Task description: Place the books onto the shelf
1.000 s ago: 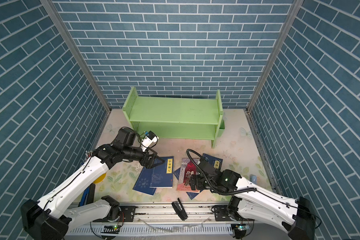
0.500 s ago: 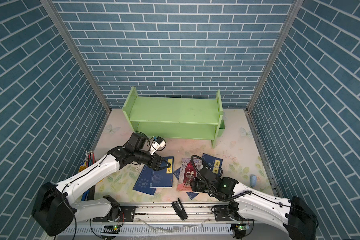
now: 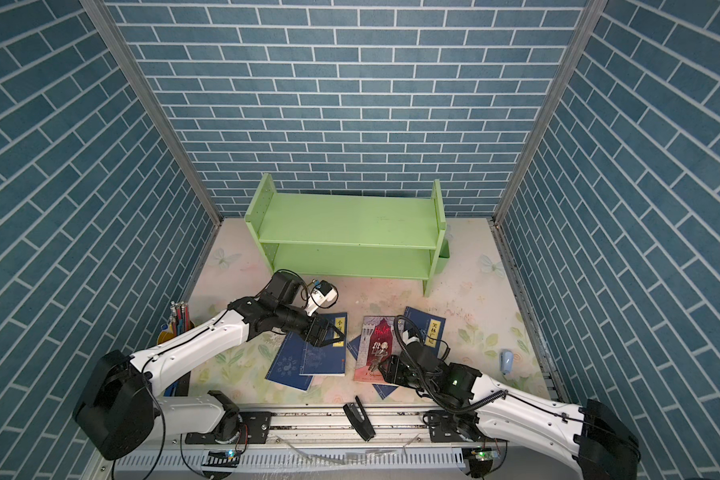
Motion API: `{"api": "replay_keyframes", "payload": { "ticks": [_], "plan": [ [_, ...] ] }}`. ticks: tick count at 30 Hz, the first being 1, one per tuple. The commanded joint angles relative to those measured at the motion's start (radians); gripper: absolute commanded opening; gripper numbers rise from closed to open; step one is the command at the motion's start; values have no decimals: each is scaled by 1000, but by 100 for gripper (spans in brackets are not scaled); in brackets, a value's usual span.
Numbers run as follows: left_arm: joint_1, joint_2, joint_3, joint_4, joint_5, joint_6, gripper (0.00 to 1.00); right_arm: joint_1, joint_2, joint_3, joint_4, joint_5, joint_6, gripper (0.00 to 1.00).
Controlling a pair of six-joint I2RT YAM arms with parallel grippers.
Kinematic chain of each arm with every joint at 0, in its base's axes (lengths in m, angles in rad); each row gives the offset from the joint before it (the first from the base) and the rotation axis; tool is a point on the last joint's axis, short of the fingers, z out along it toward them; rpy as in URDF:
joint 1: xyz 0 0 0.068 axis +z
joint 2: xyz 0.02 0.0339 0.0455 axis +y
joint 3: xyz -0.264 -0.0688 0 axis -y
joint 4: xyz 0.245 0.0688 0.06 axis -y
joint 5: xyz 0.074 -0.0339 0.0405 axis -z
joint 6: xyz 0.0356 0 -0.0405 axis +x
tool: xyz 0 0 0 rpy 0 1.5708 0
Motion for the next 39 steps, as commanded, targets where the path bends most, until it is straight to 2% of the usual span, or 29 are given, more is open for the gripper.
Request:
{"api": "replay_keyframes", "payload": {
  "ticks": [1, 6, 10, 12, 18, 21, 23, 25, 29, 35, 39],
  "plan": [
    [-7, 20, -29, 52, 6, -28, 94, 4, -9, -35, 65, -2, 64, 68],
    [-7, 33, -45, 89, 8, -59, 94, 5, -18, -67, 119, -3, 83, 60],
    [-7, 34, -47, 92, 6, -61, 94, 5, -29, -87, 154, 1, 95, 52],
    [-7, 32, -54, 95, 9, -66, 94, 5, -36, -101, 178, 3, 102, 43],
    [-7, 30, -67, 102, 12, -66, 95, 5, -59, -125, 214, 8, 107, 33],
    [-8, 25, -68, 101, 19, -63, 95, 6, -76, -132, 227, 8, 108, 25],
    [-7, 16, -62, 91, 28, -54, 95, 6, -91, -133, 228, 7, 107, 12],
    [-7, 8, -54, 78, 36, -46, 96, 4, -106, -134, 226, 7, 107, 10],
    [-3, -11, -26, 30, 38, -26, 96, 6, -144, -133, 221, 2, 102, 0],
    [45, -69, 39, -89, 36, 1, 96, 4, -228, -50, 89, -18, 40, 0],
    [84, -116, 68, -151, 80, 25, 94, 5, -265, 24, 16, -56, -14, 0]
  ]
}}
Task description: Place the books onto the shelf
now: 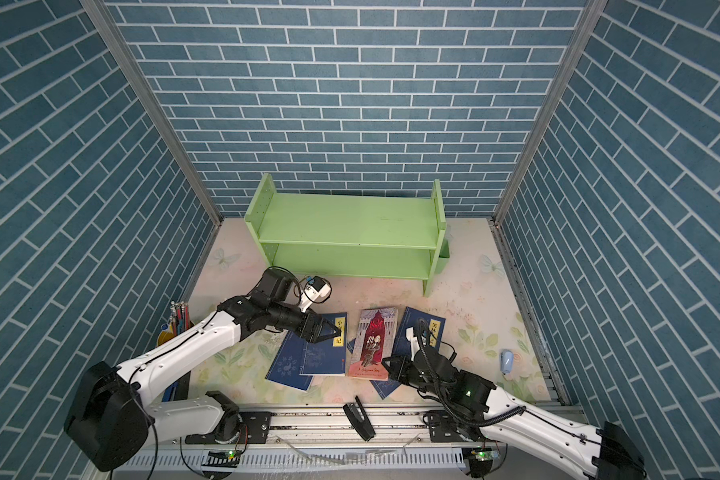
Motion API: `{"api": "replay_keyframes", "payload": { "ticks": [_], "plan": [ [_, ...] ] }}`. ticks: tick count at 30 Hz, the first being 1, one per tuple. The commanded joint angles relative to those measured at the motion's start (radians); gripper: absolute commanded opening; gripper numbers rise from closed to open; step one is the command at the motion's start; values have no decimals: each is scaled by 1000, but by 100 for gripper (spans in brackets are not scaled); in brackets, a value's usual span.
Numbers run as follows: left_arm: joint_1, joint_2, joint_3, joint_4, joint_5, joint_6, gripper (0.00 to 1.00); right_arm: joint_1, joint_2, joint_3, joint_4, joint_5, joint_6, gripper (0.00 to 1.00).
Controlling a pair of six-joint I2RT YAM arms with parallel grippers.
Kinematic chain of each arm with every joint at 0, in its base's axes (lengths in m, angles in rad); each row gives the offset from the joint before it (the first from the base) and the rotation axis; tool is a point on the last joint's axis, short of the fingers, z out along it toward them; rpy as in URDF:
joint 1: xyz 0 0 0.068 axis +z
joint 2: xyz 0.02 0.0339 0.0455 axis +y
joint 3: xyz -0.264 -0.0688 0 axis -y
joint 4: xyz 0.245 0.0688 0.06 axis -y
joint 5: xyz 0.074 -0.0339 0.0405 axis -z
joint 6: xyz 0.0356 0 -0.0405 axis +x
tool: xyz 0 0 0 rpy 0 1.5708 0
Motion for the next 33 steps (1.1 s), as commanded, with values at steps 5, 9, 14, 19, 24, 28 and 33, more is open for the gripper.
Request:
{"api": "replay_keyframes", "payload": {
  "ticks": [5, 9, 14, 19, 24, 28, 33],
  "plan": [
    [61, -55, 32, -93, 76, 29, 92, 4, -41, 170, -136, -94, -138, 0],
    [104, -65, 24, -74, 124, -5, 90, 5, -43, 255, -198, -125, -195, 0],
    [124, -72, 22, -33, 303, -58, 90, 4, -38, 356, -250, -140, -258, 0],
    [120, -56, 5, 107, 422, -201, 90, 3, 20, 446, -232, -179, -324, 0],
    [105, -25, 51, 114, 453, -223, 84, 3, 115, 528, -188, -238, -372, 0],
    [94, -26, 85, 110, 465, -223, 74, 2, 173, 580, -146, -277, -397, 0],
    [95, -46, 114, 86, 485, -225, 55, -5, 228, 630, -151, -293, -418, 0]
  ]
}}
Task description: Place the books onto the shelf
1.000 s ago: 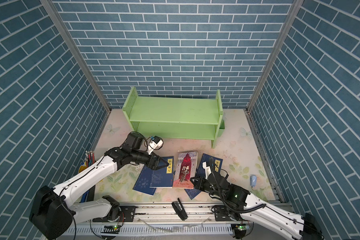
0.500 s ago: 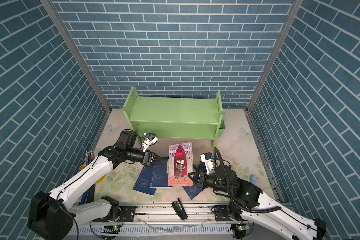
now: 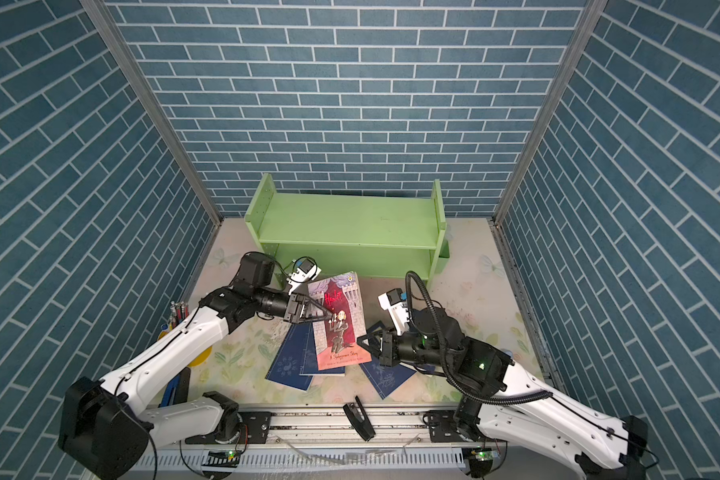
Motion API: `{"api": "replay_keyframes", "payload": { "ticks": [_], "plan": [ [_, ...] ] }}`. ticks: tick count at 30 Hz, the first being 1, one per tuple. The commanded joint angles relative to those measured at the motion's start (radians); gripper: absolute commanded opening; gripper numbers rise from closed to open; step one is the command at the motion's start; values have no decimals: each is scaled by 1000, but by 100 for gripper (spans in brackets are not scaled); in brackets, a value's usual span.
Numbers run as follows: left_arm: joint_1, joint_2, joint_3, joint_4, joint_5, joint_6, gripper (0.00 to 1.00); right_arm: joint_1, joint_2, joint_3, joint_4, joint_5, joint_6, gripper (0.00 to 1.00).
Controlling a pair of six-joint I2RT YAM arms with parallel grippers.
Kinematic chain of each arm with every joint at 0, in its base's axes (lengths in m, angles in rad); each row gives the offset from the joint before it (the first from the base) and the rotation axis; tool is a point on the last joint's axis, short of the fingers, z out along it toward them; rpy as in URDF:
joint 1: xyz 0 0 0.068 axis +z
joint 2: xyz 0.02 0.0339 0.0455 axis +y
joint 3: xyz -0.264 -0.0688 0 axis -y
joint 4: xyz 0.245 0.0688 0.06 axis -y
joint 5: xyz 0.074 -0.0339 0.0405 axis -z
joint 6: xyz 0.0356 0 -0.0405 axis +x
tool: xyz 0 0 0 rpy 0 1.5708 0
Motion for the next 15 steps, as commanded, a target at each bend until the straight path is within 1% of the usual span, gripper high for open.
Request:
{"api": "replay_keyframes", "payload": {
  "ticks": [1, 2, 4, 6, 7, 8, 9, 12, 14, 15],
  "plan": [
    [-4, -26, 38, -11, 40, -1, 49, -8, 20, 53, 51, -34, -55, 0],
    [-3, -29, 44, -20, 43, -1, 44, -11, 29, 58, 55, -36, -54, 0],
    [-3, -32, 61, -40, 48, 3, 29, -21, 49, 70, 61, -39, -53, 1],
    [-4, -33, 80, -65, 50, 15, 15, -29, 67, 82, 62, -40, -51, 16],
    [-3, -32, 92, -76, 50, 22, 8, -34, 74, 87, 65, -43, -51, 21],
    [-3, -32, 102, -82, 48, 26, 3, -38, 82, 92, 70, -47, -51, 25],
    [-4, -34, 116, -89, 43, 28, 0, -45, 88, 99, 69, -40, -51, 30],
    [-3, -40, 165, -130, 20, 60, 0, -69, 87, 112, 66, -9, -51, 45],
    [-1, -43, 209, -168, -19, 94, 0, -91, 71, 117, 45, 33, -53, 53],
    [2, -45, 236, -192, -42, 118, 0, -101, 55, 114, 42, 55, -53, 59]
  ]
}}
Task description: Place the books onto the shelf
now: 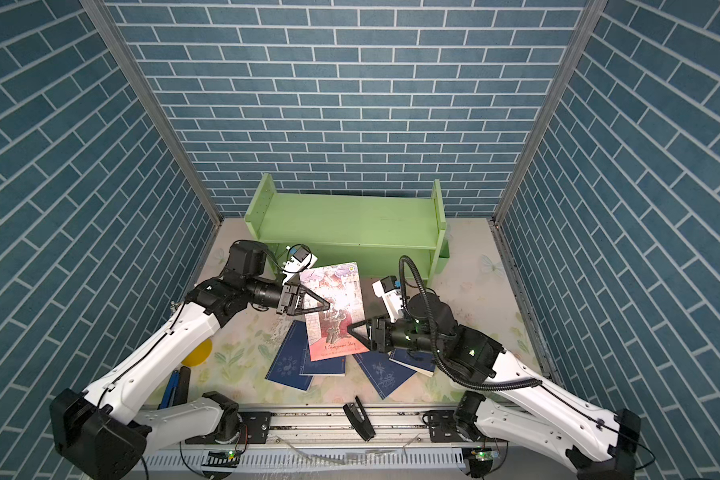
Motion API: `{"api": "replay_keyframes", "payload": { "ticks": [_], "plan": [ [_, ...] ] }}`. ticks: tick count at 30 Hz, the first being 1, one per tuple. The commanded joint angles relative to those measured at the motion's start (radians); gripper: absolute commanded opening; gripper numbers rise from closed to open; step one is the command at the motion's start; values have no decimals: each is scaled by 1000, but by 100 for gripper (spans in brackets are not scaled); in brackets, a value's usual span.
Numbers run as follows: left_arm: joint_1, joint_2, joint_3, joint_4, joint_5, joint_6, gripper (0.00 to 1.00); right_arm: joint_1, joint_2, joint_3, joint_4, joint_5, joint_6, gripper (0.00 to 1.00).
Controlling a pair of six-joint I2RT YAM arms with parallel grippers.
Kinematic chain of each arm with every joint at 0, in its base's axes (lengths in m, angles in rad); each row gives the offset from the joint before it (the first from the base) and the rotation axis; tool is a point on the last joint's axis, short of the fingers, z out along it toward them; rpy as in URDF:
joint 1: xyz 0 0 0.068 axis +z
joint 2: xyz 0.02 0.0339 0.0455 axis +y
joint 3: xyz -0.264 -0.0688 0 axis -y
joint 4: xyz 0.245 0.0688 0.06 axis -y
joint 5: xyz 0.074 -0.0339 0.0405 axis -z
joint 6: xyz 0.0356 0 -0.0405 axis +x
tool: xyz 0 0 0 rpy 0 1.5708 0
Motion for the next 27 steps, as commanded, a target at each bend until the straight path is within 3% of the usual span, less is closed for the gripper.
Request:
{"api": "replay_keyframes", "payload": {
  "ticks": [1, 5, 9, 17, 24, 27],
  "plan": [
    [4, -29, 93, -78, -64, 94, 0, -33, -51, 32, 20, 75, -16, 65],
    [34, -38, 183, -99, -181, 130, 0, -70, -135, 14, 37, 140, -17, 81],
    [91, -29, 252, -35, -236, 50, 0, -77, -198, 8, 89, 164, -34, 86],
    [178, -11, 280, 259, -295, -333, 0, -77, -93, 47, 247, 74, -29, 88],
    [231, 6, 176, 679, -285, -789, 0, -77, 48, 40, 459, 8, 18, 89],
    [231, 6, 153, 725, -286, -815, 0, -77, 104, 33, 560, -1, 39, 89]
  ]
}}
